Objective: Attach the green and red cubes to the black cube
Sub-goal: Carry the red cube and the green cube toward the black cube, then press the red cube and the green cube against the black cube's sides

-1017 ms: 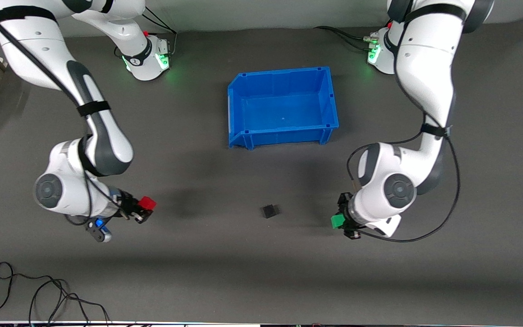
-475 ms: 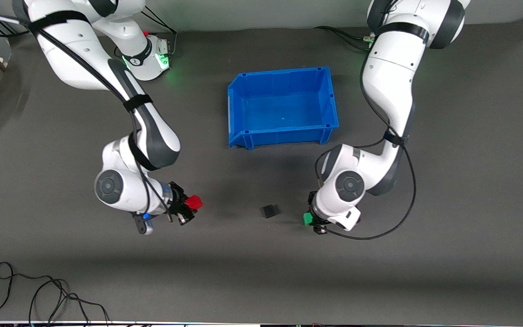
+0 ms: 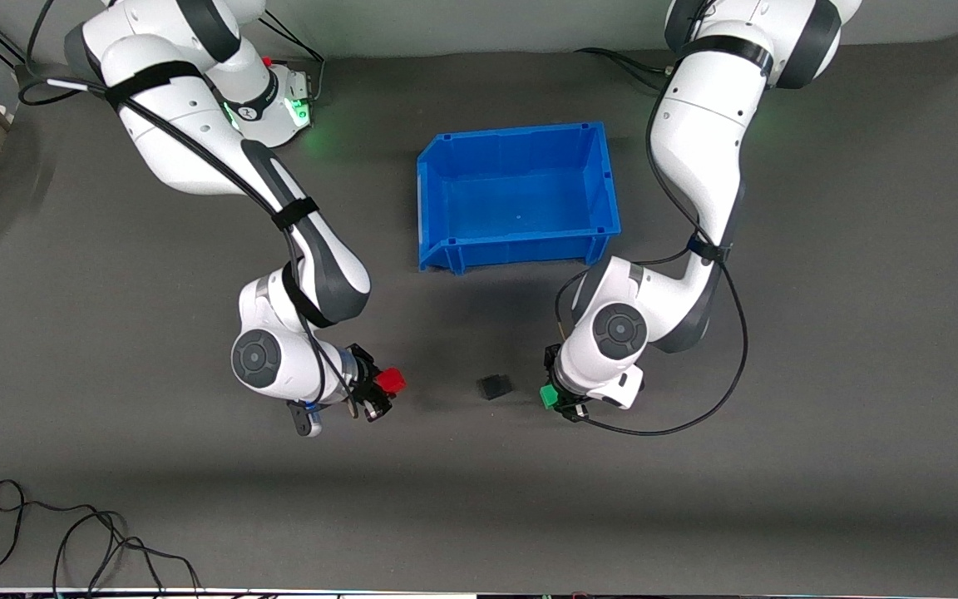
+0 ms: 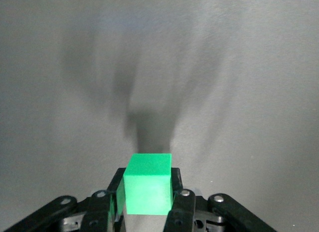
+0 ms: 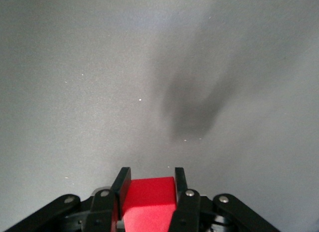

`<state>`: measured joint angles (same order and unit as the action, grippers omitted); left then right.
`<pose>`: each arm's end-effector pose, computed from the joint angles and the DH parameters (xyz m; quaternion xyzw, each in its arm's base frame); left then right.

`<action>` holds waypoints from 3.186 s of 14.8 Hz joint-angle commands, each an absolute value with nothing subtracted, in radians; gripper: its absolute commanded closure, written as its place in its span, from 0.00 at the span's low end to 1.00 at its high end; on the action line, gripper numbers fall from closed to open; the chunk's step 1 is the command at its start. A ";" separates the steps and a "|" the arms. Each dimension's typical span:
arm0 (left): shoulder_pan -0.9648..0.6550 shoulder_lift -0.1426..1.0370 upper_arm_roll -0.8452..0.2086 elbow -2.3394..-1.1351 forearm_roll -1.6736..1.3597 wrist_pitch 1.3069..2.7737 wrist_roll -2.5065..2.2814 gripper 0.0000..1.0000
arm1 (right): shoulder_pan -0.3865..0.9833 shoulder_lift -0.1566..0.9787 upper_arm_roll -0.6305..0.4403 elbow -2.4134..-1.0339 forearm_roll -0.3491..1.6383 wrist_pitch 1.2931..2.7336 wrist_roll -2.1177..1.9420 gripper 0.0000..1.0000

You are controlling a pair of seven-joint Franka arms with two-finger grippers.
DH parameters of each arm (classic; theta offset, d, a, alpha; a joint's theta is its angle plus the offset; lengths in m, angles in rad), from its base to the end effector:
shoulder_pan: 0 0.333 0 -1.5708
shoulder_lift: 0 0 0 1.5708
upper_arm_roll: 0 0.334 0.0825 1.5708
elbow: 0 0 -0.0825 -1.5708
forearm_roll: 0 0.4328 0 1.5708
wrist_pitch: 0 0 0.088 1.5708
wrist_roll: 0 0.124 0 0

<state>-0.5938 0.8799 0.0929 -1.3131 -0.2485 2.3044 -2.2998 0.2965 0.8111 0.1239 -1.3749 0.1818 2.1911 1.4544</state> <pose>0.6999 -0.4116 0.1859 0.5726 0.8154 -0.0514 0.0677 0.7250 0.3137 0.2023 -0.8255 0.5517 0.0930 0.0737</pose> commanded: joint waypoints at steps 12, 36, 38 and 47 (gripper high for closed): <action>-0.698 0.949 0.107 -1.256 -0.249 2.310 -2.399 1.00 | 0.393 0.973 0.112 -1.201 0.201 2.292 1.628 1.00; -0.735 1.000 0.101 -1.135 -0.249 2.359 -2.451 1.00 | 0.434 0.996 0.100 -1.201 0.190 2.362 1.729 1.00; -0.735 1.000 0.101 -1.132 -0.249 2.359 -2.461 1.00 | 0.437 0.999 0.101 -1.203 0.166 2.361 1.729 1.00; -0.736 0.997 0.101 -1.135 -0.245 2.387 -2.453 0.00 | 0.437 1.008 0.101 -1.200 0.149 2.362 1.718 0.16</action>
<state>-0.7316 0.9812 0.0913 -1.1675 -0.2484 2.3725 -2.4355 0.4305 0.9888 0.1095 -1.2317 0.1646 2.3575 1.7053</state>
